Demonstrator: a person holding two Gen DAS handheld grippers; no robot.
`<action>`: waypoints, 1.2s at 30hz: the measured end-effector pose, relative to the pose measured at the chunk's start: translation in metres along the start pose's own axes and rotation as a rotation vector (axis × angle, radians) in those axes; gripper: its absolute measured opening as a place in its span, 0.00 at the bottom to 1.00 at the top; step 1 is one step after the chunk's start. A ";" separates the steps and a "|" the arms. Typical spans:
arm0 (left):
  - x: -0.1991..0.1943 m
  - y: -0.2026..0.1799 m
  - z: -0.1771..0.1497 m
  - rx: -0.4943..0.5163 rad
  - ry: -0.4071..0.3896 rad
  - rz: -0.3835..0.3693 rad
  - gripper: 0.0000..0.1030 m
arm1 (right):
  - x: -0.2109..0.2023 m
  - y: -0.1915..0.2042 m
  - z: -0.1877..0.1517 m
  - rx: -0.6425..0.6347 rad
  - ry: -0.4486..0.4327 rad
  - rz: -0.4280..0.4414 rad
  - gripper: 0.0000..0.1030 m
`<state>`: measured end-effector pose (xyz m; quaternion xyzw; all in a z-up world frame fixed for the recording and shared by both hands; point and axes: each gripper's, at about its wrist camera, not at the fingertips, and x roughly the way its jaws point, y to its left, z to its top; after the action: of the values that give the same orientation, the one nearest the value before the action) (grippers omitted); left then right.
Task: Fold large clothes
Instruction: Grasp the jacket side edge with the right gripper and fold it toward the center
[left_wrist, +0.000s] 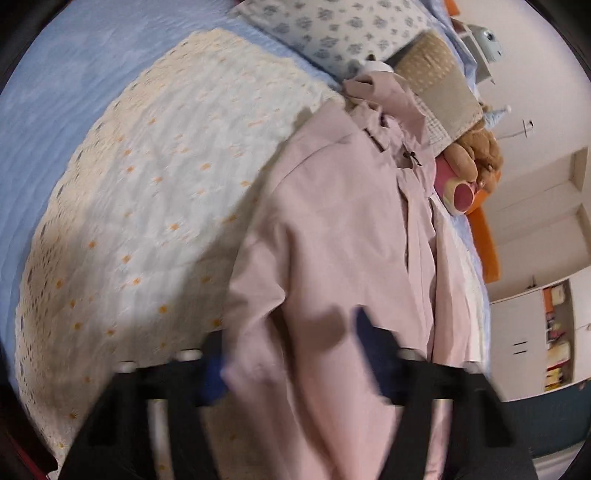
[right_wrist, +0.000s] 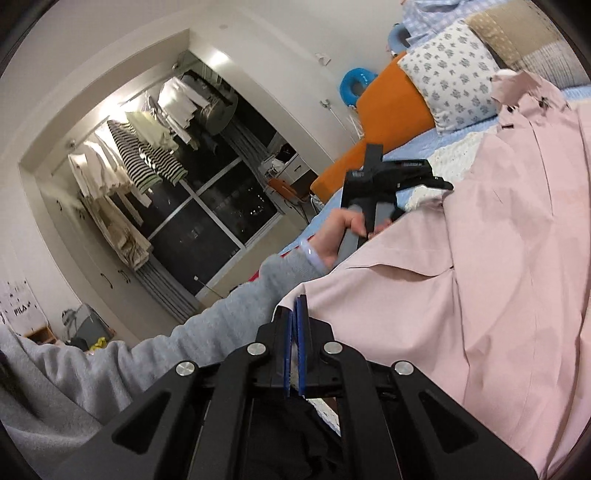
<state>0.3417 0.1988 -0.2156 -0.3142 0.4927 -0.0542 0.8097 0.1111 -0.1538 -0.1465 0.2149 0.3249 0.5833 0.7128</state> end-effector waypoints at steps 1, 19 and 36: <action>-0.002 -0.010 -0.001 0.025 -0.014 0.010 0.24 | -0.002 -0.003 -0.003 0.011 0.000 0.009 0.03; 0.098 -0.181 -0.064 0.328 0.075 0.121 0.25 | -0.108 -0.048 -0.091 0.275 -0.148 -0.068 0.03; 0.088 -0.173 -0.180 0.394 0.064 -0.072 0.33 | -0.126 -0.004 -0.053 0.018 -0.138 -0.373 0.06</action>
<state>0.2751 -0.0557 -0.2430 -0.1650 0.4866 -0.1884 0.8370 0.0621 -0.2812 -0.1596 0.1966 0.3145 0.4223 0.8271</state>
